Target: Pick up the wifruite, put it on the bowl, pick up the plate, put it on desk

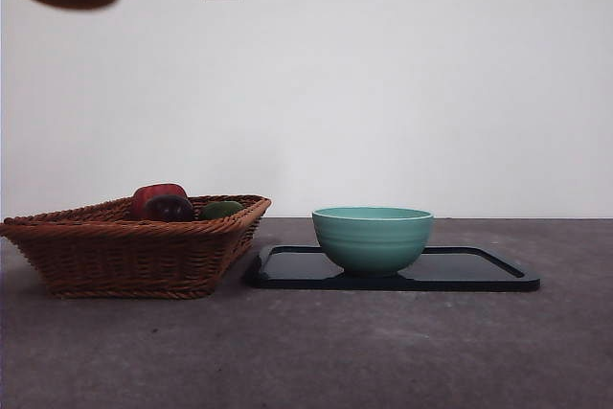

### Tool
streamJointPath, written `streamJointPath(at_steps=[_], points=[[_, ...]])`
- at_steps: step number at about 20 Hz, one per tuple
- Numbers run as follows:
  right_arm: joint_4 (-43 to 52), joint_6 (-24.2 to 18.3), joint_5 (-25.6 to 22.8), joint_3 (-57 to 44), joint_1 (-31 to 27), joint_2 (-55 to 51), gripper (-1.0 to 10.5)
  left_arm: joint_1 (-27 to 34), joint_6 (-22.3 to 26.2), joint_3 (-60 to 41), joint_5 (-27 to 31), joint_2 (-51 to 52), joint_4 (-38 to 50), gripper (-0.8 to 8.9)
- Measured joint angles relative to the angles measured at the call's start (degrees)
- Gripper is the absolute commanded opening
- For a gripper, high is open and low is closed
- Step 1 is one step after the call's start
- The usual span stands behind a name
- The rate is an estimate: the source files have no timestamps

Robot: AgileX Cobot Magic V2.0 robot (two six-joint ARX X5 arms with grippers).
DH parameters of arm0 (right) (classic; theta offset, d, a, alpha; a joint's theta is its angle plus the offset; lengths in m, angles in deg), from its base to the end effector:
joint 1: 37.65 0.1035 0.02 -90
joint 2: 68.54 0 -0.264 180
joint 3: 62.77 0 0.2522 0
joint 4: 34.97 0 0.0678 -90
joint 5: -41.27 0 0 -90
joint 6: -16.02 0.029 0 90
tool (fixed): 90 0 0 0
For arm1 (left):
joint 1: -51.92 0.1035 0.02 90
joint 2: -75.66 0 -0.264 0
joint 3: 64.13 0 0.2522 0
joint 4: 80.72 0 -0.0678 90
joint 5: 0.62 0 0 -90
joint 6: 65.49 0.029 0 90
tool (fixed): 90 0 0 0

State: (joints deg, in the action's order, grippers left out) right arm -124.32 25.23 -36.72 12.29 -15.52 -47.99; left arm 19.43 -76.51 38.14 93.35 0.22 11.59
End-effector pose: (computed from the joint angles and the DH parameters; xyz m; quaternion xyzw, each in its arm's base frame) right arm -0.0040 0.0049 0.3466 0.0469 0.3197 0.2552 0.9113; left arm 0.1915 -0.1196 0.3884 0.0775 0.4992 -0.1652 0.8470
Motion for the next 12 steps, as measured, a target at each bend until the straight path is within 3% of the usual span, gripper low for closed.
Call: streamJointPath(at_steps=[12], points=[[0.0, 0.1, 0.0, 0.0, 0.0, 0.0, 6.1, 1.6, -3.6, -4.7, 0.6, -19.3, 19.8, 2.44]])
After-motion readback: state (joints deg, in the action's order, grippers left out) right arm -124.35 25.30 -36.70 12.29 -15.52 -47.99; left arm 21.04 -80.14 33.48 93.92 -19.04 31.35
